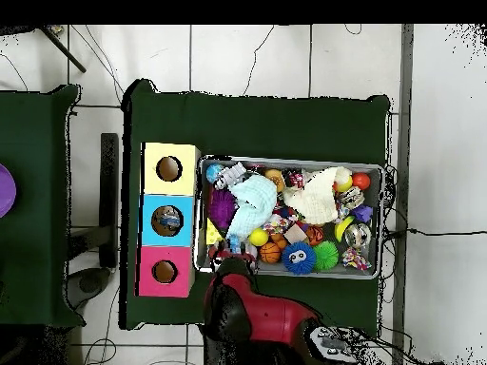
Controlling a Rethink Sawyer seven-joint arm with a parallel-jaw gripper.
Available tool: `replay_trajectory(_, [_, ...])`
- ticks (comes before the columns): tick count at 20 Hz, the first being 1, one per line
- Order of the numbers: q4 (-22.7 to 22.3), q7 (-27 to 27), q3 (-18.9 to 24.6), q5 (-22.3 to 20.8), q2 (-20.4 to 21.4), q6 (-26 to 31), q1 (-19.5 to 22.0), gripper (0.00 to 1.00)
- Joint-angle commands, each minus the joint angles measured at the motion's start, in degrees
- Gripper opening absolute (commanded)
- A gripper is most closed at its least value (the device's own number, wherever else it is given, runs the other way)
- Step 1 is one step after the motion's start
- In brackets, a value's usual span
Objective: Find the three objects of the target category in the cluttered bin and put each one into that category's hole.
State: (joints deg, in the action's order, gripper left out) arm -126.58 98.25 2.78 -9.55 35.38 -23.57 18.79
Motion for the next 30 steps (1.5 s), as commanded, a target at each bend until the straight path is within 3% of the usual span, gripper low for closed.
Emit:
replay_trajectory(1, [-0.4,18.6,3.9,4.8,-4.2,-3.3,1.0,1.00])
replay_trajectory(13, [-5.4,28.9,2.3,12.0,-3.5,-5.6,-0.4,1.00])
replay_trajectory(20, [-9.9,30.9,0.0,18.9,2.6,-3.8,-5.0,1.00])
replay_trajectory(25, [-11.9,34.1,-0.4,22.5,4.7,-4.0,-6.9,1.00])
replay_trajectory(30, [-12.3,37.1,0.8,24.7,5.4,-3.1,-5.3,1.00])
